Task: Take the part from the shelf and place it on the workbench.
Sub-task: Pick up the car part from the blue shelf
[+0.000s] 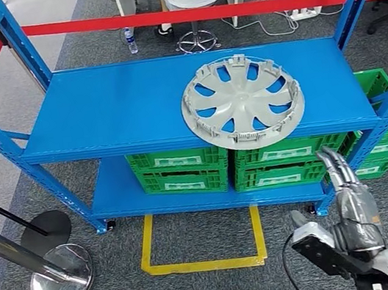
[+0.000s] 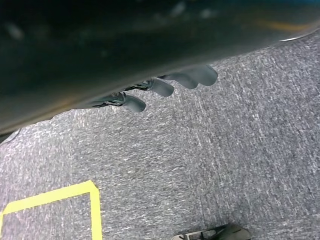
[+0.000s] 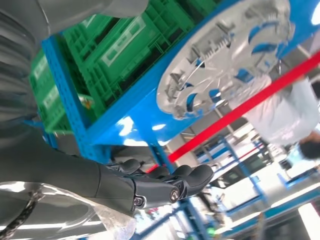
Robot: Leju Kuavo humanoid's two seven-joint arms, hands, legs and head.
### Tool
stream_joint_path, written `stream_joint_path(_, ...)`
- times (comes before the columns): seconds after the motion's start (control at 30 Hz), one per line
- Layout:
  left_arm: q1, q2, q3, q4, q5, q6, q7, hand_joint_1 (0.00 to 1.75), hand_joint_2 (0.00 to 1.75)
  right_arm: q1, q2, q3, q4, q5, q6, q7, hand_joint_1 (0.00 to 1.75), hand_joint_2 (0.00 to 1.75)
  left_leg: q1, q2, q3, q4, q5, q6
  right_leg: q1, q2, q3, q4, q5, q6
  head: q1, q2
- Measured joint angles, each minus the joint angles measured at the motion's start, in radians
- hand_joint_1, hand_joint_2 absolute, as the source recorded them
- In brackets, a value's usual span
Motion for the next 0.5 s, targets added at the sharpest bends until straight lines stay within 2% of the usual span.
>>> stream_joint_path(0.27,-0.016,0.005,0.001,0.027,-0.041,0.015,-0.009,0.0,0.0,-0.123,-0.085,0.078,0.038,0.131,0.157,0.107,0.0,1.75,0.0,0.0,0.001,0.0,0.0,0.0,0.0,0.0,0.0,0.0,0.0,0.0,0.0,0.0)
stream_joint_path(0.5,-0.023,0.011,0.001,0.044,-0.056,-0.004,-0.067,0.0,0.0,-0.199,-0.114,0.121,0.084,0.202,0.271,0.163,0.0,1.75,0.0,0.0,0.001,0.0,0.0,0.0,0.0,0.0,-0.001,0.0,0.0,0.0,0.0,0.0)
